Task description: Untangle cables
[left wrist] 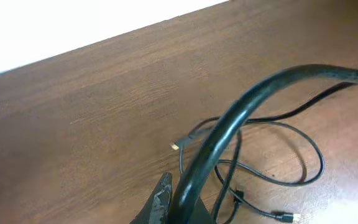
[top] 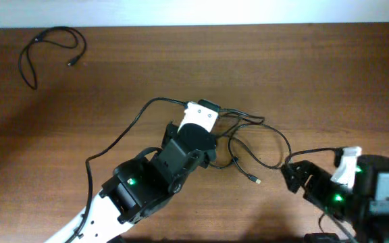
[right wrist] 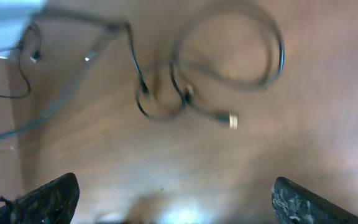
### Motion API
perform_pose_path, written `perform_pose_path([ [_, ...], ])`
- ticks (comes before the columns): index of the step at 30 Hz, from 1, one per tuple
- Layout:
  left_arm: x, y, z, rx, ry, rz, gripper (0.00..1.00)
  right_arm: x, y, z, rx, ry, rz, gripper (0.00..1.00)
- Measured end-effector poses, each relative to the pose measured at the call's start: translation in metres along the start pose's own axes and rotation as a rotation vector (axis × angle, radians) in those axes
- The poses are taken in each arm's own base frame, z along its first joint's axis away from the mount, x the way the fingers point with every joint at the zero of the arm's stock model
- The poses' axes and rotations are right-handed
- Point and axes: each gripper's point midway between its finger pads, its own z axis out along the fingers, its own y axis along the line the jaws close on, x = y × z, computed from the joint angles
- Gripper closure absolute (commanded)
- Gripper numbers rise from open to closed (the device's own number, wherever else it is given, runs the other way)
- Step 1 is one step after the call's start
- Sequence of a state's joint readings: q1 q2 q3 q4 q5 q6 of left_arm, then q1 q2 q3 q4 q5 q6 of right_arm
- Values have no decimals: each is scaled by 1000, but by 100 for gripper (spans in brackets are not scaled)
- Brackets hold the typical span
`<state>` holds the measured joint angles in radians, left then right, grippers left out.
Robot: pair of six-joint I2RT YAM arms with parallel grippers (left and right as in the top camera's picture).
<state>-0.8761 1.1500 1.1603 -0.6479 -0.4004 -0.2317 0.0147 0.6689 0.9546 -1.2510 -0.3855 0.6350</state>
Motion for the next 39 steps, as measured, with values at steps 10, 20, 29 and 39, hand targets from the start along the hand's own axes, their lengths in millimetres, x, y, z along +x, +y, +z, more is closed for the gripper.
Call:
perform_pose_path([
  [10,35,46,13,-143,147,-391,100,13,-82,110,124,37,75,1],
  [20,73,26,55,-131,328,-359,20,-41,-96,212,155,60,88,90],
  [29,82,1,55,-3,402,-384,30,31,-59,214,-175,412,14,96],
  [39,161,-56,131,139,705,-402,100,9,48,115,-657,183,-397,96],
])
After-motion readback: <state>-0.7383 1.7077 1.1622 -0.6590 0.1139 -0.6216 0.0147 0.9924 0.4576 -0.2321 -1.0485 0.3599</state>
